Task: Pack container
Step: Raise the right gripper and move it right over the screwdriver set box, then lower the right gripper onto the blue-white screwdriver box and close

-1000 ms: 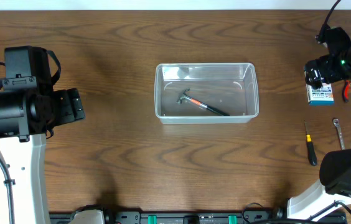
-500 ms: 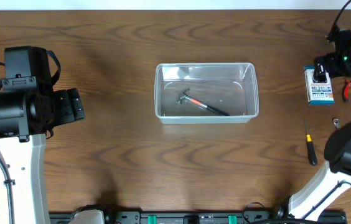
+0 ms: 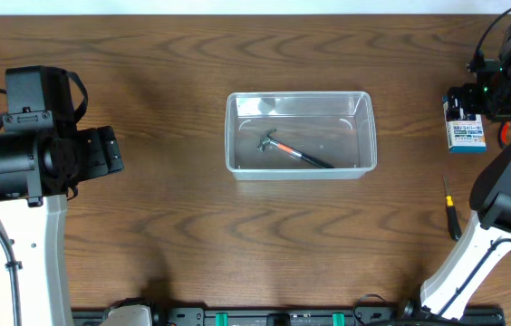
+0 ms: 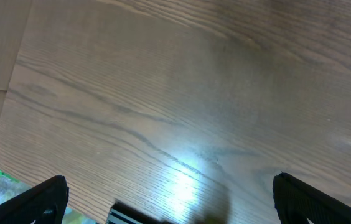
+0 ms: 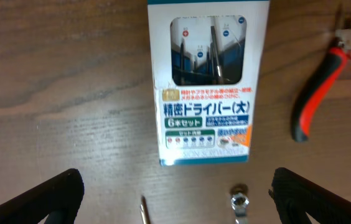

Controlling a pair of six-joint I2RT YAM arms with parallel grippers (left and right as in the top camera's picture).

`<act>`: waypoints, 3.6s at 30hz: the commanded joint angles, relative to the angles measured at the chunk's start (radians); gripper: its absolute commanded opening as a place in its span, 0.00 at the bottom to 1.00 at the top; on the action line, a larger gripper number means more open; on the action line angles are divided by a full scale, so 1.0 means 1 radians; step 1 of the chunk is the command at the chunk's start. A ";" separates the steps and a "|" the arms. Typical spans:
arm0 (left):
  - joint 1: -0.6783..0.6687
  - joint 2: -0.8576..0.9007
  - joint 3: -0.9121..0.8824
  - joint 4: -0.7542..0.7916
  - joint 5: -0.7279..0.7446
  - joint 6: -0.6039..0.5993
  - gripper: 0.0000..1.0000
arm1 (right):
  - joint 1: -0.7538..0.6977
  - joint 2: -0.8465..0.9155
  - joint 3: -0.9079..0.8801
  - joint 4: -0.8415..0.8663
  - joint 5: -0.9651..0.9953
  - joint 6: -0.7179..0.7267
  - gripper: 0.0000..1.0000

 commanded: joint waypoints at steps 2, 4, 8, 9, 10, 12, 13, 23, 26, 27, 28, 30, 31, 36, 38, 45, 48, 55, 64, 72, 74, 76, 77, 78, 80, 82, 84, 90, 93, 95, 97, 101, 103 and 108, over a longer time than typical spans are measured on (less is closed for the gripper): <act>0.005 0.002 0.005 -0.003 -0.008 -0.010 0.98 | -0.016 0.060 -0.001 0.002 -0.061 -0.001 0.99; 0.005 0.001 0.005 -0.003 -0.008 -0.010 0.98 | -0.022 0.076 -0.001 0.004 -0.061 -0.017 0.99; 0.005 0.001 0.005 -0.003 -0.008 -0.010 0.98 | -0.042 0.091 0.000 0.011 -0.061 -0.056 0.99; 0.005 0.001 0.005 -0.003 -0.008 -0.010 0.98 | -0.048 0.091 0.000 0.011 -0.061 -0.072 0.99; 0.005 0.001 0.005 -0.003 -0.008 -0.010 0.98 | -0.053 0.091 0.001 0.011 -0.057 -0.081 0.99; 0.005 0.001 0.005 -0.002 -0.008 -0.010 0.98 | -0.067 0.091 0.012 0.011 -0.033 -0.085 0.99; 0.005 0.002 0.005 0.000 -0.008 -0.010 0.98 | -0.072 0.091 0.016 0.012 -0.027 -0.086 0.99; 0.005 0.002 0.005 0.008 -0.008 -0.010 0.98 | -0.080 0.092 0.031 0.038 -0.010 -0.107 0.99; 0.005 0.001 0.005 0.008 -0.008 -0.010 0.98 | -0.068 0.092 0.031 0.050 0.016 -0.107 0.99; 0.005 0.002 0.005 0.008 -0.008 -0.010 0.98 | -0.064 0.092 0.031 0.056 0.029 -0.107 0.99; 0.005 0.002 0.005 0.008 -0.008 -0.010 0.98 | -0.060 0.092 0.031 0.060 0.040 -0.108 0.99; 0.005 0.002 0.005 0.008 -0.008 -0.010 0.98 | -0.057 0.092 0.031 0.073 0.051 -0.109 0.99; 0.005 0.001 0.005 0.008 -0.008 -0.010 0.98 | -0.058 0.092 0.031 0.080 0.051 -0.114 0.99; 0.005 0.001 0.005 0.008 -0.008 -0.010 0.98 | -0.057 0.093 0.031 0.104 0.039 -0.115 0.99; 0.005 0.002 0.005 0.008 -0.008 -0.010 0.98 | -0.056 0.094 0.031 0.107 0.003 -0.133 0.99; 0.005 0.001 0.005 0.008 -0.008 -0.010 0.98 | -0.056 0.094 0.031 0.123 -0.018 -0.137 0.99; 0.005 0.001 0.005 0.008 -0.008 -0.010 0.98 | -0.053 0.095 0.031 0.118 -0.017 -0.137 0.99; 0.005 0.002 0.005 0.008 -0.008 -0.010 0.98 | -0.030 0.107 0.031 0.115 -0.008 -0.136 0.99; 0.005 0.001 0.005 0.007 -0.008 -0.010 0.98 | -0.021 0.108 0.027 0.130 0.002 -0.129 0.99; 0.005 0.002 0.005 0.007 -0.008 -0.010 0.98 | -0.027 0.131 0.027 0.128 0.001 -0.121 0.99; 0.005 0.001 0.005 0.007 -0.008 -0.010 0.98 | -0.027 0.135 0.027 0.126 0.001 -0.117 0.99; 0.005 0.001 0.005 0.007 -0.008 -0.010 0.98 | -0.027 0.139 0.027 0.127 -0.003 -0.117 0.99; 0.005 0.001 0.005 0.007 -0.008 -0.010 0.98 | -0.027 0.139 0.026 0.129 -0.005 -0.114 0.99; 0.005 0.001 0.005 0.007 -0.008 -0.010 0.98 | -0.027 0.140 0.027 0.131 -0.009 -0.114 0.99; 0.005 0.001 0.005 0.007 -0.008 -0.010 0.98 | -0.027 0.140 0.026 0.137 -0.009 -0.114 0.99; 0.005 0.001 0.005 0.007 -0.008 -0.010 0.98 | -0.028 0.140 0.027 0.143 -0.009 -0.114 0.99; 0.005 0.002 0.005 0.007 -0.008 -0.010 0.98 | -0.029 0.141 0.026 0.146 -0.010 -0.110 0.99; 0.005 0.001 0.005 0.008 -0.008 -0.010 0.98 | -0.034 0.141 0.026 0.147 -0.009 -0.110 0.99; 0.005 0.001 0.005 0.008 -0.008 -0.010 0.98 | -0.034 0.141 0.026 0.147 -0.010 -0.110 0.99; 0.005 0.001 0.005 0.008 -0.008 -0.010 0.98 | -0.034 0.141 0.026 0.146 -0.009 -0.110 0.99; 0.005 0.001 0.005 0.008 -0.008 -0.009 0.98 | -0.034 0.141 0.026 0.146 -0.010 -0.110 0.99; 0.005 0.001 0.005 0.008 -0.008 -0.010 0.98 | -0.034 0.141 0.026 0.146 -0.010 -0.110 0.99; 0.005 0.002 0.005 0.008 -0.008 -0.010 0.98 | -0.034 0.141 0.026 0.146 -0.009 -0.110 0.99; 0.005 0.001 0.005 0.007 -0.008 -0.010 0.98 | -0.037 0.142 0.022 0.148 -0.009 -0.110 0.99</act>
